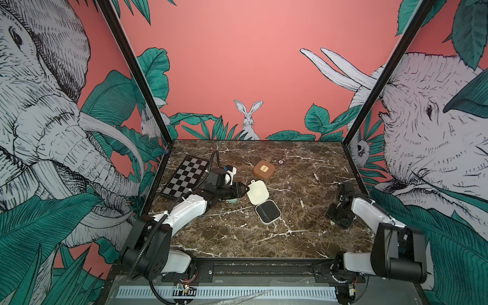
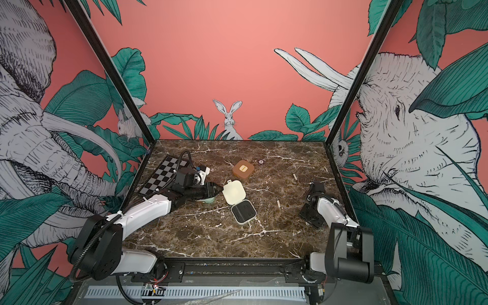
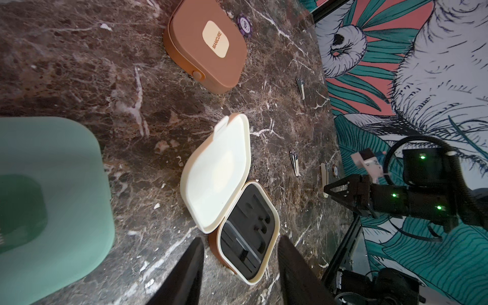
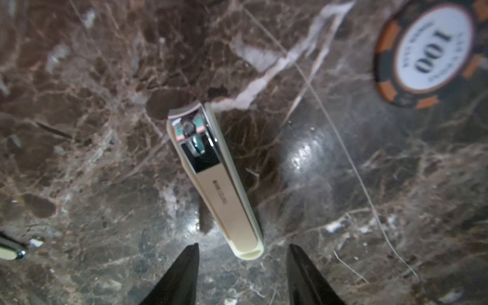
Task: Organize nail clipper sets
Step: Pick up the nail clipper from the center of the board, then place the nail clipper in the storage box.
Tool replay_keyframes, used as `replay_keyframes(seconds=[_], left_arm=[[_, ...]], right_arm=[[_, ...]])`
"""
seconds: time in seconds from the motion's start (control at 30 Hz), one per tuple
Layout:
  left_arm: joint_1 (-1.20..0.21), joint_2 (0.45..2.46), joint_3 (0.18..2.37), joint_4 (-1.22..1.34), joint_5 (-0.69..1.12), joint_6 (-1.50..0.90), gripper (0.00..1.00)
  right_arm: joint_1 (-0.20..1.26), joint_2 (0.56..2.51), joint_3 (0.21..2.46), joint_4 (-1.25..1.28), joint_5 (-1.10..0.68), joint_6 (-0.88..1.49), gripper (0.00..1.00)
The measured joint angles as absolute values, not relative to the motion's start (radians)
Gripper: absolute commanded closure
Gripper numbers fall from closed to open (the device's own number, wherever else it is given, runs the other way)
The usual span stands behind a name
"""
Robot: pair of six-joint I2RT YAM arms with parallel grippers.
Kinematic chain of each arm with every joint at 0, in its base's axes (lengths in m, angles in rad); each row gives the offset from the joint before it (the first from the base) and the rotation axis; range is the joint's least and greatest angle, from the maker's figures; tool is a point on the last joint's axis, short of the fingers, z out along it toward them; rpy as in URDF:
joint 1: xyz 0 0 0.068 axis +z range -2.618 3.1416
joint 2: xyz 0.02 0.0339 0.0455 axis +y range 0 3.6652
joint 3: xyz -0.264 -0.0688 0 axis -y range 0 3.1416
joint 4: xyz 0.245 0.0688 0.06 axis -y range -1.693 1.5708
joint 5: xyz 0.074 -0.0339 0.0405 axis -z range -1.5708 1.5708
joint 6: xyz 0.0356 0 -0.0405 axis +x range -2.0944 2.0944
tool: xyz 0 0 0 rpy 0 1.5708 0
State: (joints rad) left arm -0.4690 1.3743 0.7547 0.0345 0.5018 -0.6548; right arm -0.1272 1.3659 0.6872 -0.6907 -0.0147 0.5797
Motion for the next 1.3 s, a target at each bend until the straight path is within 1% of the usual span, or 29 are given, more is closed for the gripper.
replay_keyframes(seconds=[0.2, 0.3, 0.43, 0.57, 0.63, 0.67, 0.8, 0.87, 0.93, 1.03, 1.1, 1.2, 1.3], left_arm=[[-0.469, 1.374, 0.755, 0.059, 0.513, -0.672, 0.52], [-0.469, 1.374, 0.755, 0.06, 0.514, -0.678, 0.52], [-0.469, 1.374, 0.755, 0.063, 0.513, -0.685, 0.52], [-0.469, 1.374, 0.754, 0.068, 0.513, -0.689, 0.52], [-0.469, 1.374, 0.752, 0.071, 0.513, -0.69, 0.52], [-0.469, 1.374, 0.752, 0.073, 0.513, -0.69, 0.52], [-0.469, 1.374, 0.752, 0.073, 0.512, -0.691, 0.52], [-0.469, 1.374, 0.751, 0.073, 0.508, -0.69, 0.52], [-0.463, 1.374, 0.75, 0.073, 0.505, -0.688, 0.52], [-0.443, 1.374, 0.74, 0.074, 0.511, -0.689, 0.54], [-0.416, 1.374, 0.724, 0.076, 0.516, -0.691, 0.54], [-0.387, 1.374, 0.698, 0.077, 0.517, -0.693, 0.54], [-0.379, 1.373, 0.68, 0.072, 0.515, -0.694, 0.54]], right_arm=[[-0.139, 1.461, 0.758, -0.656, -0.015, 0.545, 0.51], [-0.141, 1.496, 0.787, -0.64, -0.01, 0.525, 0.56], [-0.142, 1.547, 0.826, -0.642, -0.01, 0.496, 0.71], [-0.144, 1.557, 0.837, -0.641, -0.019, 0.476, 0.85], [-0.144, 1.557, 0.838, -0.638, -0.022, 0.466, 0.96], [-0.144, 1.557, 0.838, -0.637, -0.024, 0.466, 0.99], [-0.117, 1.523, 0.827, -0.64, -0.041, 0.467, 1.0], [-0.051, 1.481, 0.828, -0.645, -0.045, 0.469, 1.0], [0.079, 1.432, 0.852, -0.651, -0.063, 0.467, 0.99], [0.282, 1.429, 0.949, -0.655, -0.086, 0.443, 1.0], [0.394, 1.461, 1.026, -0.658, -0.108, 0.416, 1.0], [0.545, 1.565, 1.15, -0.676, -0.12, 0.364, 1.0], [0.647, 1.681, 1.242, -0.701, -0.113, 0.324, 1.0]])
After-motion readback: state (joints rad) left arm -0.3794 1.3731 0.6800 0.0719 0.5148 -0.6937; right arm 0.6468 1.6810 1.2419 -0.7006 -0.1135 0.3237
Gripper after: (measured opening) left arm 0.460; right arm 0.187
